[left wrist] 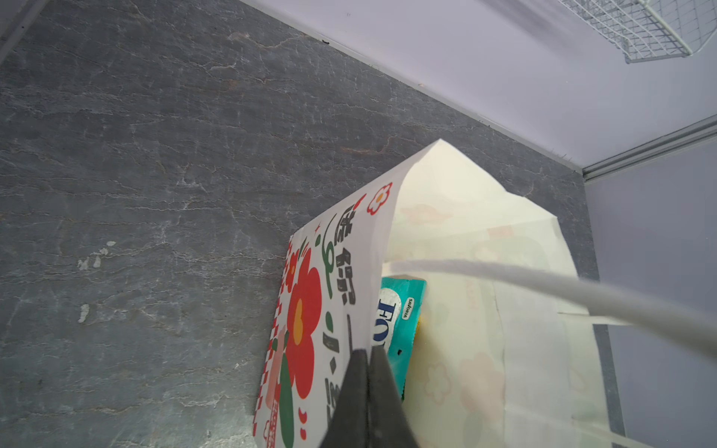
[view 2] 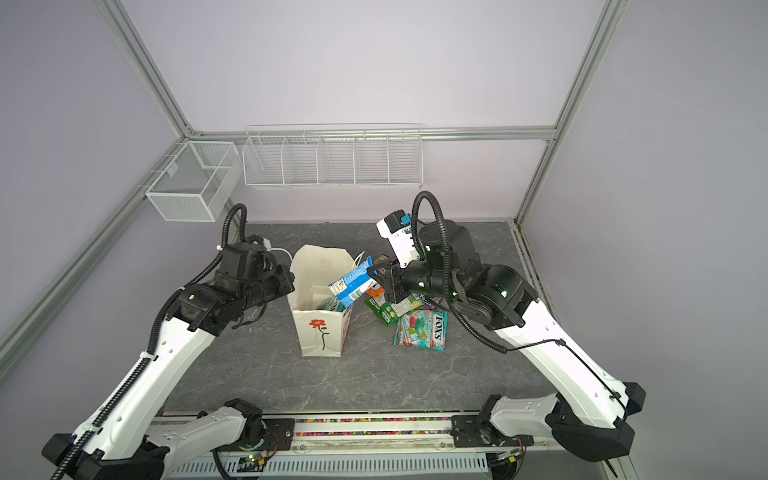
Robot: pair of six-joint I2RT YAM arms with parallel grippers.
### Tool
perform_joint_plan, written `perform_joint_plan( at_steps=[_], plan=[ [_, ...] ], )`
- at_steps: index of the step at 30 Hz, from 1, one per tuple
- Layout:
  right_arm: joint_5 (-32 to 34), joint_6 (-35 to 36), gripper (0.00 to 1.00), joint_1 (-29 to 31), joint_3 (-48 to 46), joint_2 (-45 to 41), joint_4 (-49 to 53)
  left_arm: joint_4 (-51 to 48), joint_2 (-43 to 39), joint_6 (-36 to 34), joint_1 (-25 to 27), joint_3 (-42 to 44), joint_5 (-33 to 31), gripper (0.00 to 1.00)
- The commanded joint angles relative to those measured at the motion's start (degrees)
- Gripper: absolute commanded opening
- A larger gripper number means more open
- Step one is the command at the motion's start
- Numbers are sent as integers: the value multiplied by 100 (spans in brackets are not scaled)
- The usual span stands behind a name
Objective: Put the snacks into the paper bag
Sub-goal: 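Lift the blue wrapper with the right gripper up toward the paper bag, then lower the blue wrapper into the paper bag held by the left gripper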
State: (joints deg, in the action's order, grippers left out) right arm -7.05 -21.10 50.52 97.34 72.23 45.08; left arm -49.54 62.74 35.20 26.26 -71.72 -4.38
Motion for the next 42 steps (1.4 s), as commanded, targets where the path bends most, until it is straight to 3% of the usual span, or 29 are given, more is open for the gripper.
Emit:
perform_joint_plan(
  at_steps=[1, 17, 42],
  plan=[
    [199, -91, 7, 41, 76, -8, -134, 103, 4, 114, 1, -215, 151, 0],
    [776, -178, 7, 70, 652, 628, 71, 283, 118, 329, 544, -257, -20, 0],
    [995, -210, 7, 132, 1241, 1857, 460, 432, 59, 405, 635, -184, -19, 0]
  ],
)
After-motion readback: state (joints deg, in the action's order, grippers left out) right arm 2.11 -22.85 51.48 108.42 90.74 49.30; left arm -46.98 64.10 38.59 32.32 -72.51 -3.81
